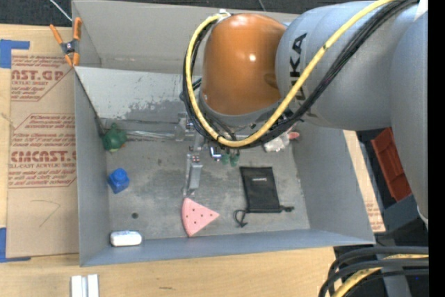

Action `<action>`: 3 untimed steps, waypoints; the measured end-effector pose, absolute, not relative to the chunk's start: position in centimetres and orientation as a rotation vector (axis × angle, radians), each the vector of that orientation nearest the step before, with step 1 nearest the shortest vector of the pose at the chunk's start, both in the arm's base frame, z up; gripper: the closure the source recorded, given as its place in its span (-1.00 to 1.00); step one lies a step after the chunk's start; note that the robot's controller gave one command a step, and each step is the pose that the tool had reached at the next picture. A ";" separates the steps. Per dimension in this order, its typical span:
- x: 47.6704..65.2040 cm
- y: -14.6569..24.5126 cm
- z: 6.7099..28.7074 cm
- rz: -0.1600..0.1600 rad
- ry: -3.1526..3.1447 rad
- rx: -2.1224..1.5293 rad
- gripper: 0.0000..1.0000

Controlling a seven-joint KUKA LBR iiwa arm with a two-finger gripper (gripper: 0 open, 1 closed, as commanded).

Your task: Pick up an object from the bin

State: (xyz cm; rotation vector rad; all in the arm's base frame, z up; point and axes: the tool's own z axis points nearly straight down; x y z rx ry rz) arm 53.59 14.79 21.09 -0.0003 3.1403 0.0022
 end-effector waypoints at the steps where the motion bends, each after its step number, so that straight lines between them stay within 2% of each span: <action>1: 50.9 9.0 11.5 0.003 3.142 0.000 -1.00; 2: 55.1 12.2 7.0 0.004 3.135 -0.113 -1.00; 3: 49.1 12.0 7.8 0.004 3.144 0.062 -1.00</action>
Offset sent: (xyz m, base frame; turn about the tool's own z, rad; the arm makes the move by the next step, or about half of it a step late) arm 0.0134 -0.0283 -0.1409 -0.0685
